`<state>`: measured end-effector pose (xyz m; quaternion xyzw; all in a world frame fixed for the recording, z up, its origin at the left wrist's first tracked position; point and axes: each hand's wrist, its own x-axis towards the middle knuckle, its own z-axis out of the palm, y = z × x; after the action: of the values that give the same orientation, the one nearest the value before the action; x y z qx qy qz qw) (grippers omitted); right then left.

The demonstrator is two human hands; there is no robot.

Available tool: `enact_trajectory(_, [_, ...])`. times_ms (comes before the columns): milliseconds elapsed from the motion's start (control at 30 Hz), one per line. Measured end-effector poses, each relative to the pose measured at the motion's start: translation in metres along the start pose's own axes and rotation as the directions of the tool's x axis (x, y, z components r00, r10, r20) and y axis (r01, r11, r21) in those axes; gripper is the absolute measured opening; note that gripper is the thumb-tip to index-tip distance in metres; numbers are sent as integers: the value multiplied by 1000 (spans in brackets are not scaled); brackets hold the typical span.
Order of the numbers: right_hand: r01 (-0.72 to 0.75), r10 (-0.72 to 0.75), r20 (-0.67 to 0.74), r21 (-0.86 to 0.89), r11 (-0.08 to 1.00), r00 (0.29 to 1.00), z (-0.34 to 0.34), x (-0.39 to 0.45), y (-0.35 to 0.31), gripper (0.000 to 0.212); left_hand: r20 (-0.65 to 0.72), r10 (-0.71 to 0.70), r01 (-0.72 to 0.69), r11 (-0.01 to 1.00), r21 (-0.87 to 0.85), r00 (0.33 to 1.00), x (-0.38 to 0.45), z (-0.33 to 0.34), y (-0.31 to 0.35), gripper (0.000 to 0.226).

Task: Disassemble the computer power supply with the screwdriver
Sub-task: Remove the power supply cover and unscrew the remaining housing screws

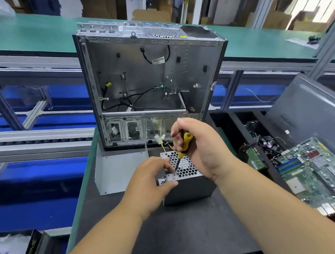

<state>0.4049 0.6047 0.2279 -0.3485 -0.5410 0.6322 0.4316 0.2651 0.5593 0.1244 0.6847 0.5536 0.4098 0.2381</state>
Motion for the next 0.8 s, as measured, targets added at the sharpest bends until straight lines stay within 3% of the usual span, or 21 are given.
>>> enact_trajectory(500, [26, -32, -86, -73, 997, 996, 10, -11, 0, 25, 20, -16, 17, 996, -83, 1000, 2, 2, -5, 30])
enact_trajectory(800, [53, -53, -95, 5, 999, 994, 18, -18, 0, 21, 1, -32, 32, 995, -97, 999, 3, 1, -2, 35])
